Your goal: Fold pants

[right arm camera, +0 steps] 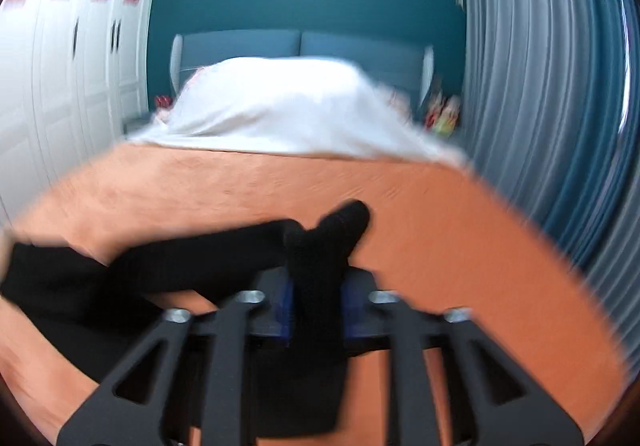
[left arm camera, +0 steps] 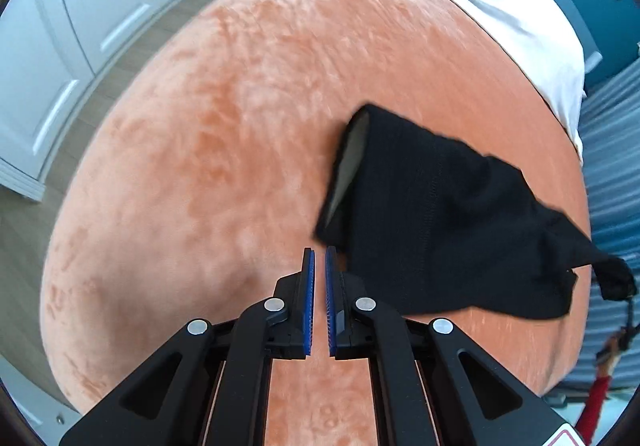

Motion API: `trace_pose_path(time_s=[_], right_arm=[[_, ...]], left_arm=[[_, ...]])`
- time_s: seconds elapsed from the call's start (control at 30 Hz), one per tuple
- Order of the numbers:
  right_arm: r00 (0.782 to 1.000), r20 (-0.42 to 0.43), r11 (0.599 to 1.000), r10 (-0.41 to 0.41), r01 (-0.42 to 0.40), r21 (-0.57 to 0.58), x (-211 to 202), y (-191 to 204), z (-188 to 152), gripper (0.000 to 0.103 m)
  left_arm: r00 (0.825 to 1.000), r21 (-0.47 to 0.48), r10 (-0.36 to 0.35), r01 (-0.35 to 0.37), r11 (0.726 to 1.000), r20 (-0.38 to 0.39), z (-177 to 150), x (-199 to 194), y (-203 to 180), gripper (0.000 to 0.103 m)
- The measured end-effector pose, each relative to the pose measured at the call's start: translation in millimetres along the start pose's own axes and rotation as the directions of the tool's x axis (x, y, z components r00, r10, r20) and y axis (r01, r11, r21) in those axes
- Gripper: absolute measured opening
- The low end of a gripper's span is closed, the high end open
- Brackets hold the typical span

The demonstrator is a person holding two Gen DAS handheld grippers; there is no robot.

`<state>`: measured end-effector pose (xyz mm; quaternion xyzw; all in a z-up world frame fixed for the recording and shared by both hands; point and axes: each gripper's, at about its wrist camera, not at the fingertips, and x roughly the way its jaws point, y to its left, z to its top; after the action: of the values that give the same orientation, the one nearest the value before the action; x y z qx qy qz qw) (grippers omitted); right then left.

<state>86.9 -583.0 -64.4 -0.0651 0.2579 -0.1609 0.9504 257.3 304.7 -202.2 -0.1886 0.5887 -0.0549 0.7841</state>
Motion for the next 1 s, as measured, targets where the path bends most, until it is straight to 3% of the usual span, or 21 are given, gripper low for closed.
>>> trace_pose_path(time_s=[0.03, 0.07, 0.13, 0.17, 0.2, 0.23, 0.3, 0.37, 0.43, 0.5, 0.6, 0.67, 0.77, 0.9, 0.93, 0.97, 1.0], right_arm=[[0.998, -0.039, 0.999, -0.039, 0.039, -0.01, 3, -4, -22, 0.096], [0.984, -0.159, 0.997, -0.082, 0.08, -0.022, 14, -11, -57, 0.098], [0.941, -0.309, 0.99, -0.134, 0.142, 0.004, 23, -25, -103, 0.097], [0.935, -0.329, 0.988, -0.133, 0.152, 0.034, 21, -29, -115, 0.096], [0.935, -0.338, 0.982, -0.106, 0.152, 0.113, 15, -37, -126, 0.096], [0.939, -0.336, 0.975, -0.07, 0.136, 0.178, 11, -41, -130, 0.096], [0.948, -0.317, 0.948, -0.013, 0.113, 0.299, 10, -48, -128, 0.097], [0.955, -0.293, 0.92, 0.056, 0.064, 0.386, 11, -54, -126, 0.097], [0.958, -0.276, 0.898, 0.082, 0.049, 0.438, 16, -56, -121, 0.097], [0.95, -0.287, 0.869, 0.122, 0.038, 0.494, 21, -52, -122, 0.097], [0.941, -0.213, 0.809, 0.264, -0.095, 0.581, 6, -35, -128, 0.096], [0.917, -0.203, 0.774, 0.344, -0.155, 0.614, 10, -13, -138, 0.096], [0.893, -0.228, 0.768, 0.389, -0.177, 0.616, 19, 13, -145, 0.096], [0.874, -0.213, 0.743, 0.436, -0.216, 0.634, 26, 40, -143, 0.096], [0.87, -0.219, 0.747, 0.442, -0.222, 0.627, 28, 47, -141, 0.096], [0.867, -0.232, 0.759, 0.441, -0.222, 0.612, 30, 54, -138, 0.096], [0.864, -0.237, 0.763, 0.444, -0.226, 0.606, 32, 59, -137, 0.096]], left_arm=[[1.0, -0.005, -0.027, 0.027, 1.0, -0.007, -7, 2, -1, 0.003], [0.998, -0.012, -0.057, 0.057, 0.998, -0.011, -14, 6, -4, 0.004], [0.992, -0.041, -0.118, 0.117, 0.992, -0.039, -30, 15, -8, 0.013], [0.99, -0.052, -0.133, 0.13, 0.99, -0.048, -35, 22, -11, 0.017], [0.986, -0.068, -0.156, 0.152, 0.986, -0.058, -42, 28, -13, 0.028], [0.98, -0.105, -0.191, 0.185, 0.977, -0.056, -50, 35, -14, 0.036], [0.963, -0.181, -0.263, 0.25, 0.951, -0.052, -60, 46, -15, 0.041], [0.929, -0.29, -0.371, 0.352, 0.89, -0.013, -71, 58, -13, 0.042], [0.907, -0.341, -0.418, 0.406, 0.848, 0.039, -76, 67, -15, 0.051], [0.908, -0.363, -0.411, 0.412, 0.836, 0.085, -80, 72, -19, 0.056], [0.905, -0.368, -0.411, 0.42, 0.829, 0.107, -84, 81, -31, 0.056], [0.903, -0.373, -0.417, 0.423, 0.826, 0.099, -82, 89, -40, 0.056], [0.88, -0.388, -0.466, 0.461, 0.798, 0.088, -81, 102, -54, 0.056], [0.873, -0.41, -0.466, 0.48, 0.775, 0.142, -79, 103, -54, 0.056], [0.867, -0.433, -0.473, 0.491, 0.756, 0.157, -77, 105, -51, 0.055], [0.862, -0.445, -0.481, 0.498, 0.745, 0.161, -75, 108, -48, 0.053], [0.866, -0.45, -0.474, 0.491, 0.746, 0.158, -72, 109, -47, 0.039]])
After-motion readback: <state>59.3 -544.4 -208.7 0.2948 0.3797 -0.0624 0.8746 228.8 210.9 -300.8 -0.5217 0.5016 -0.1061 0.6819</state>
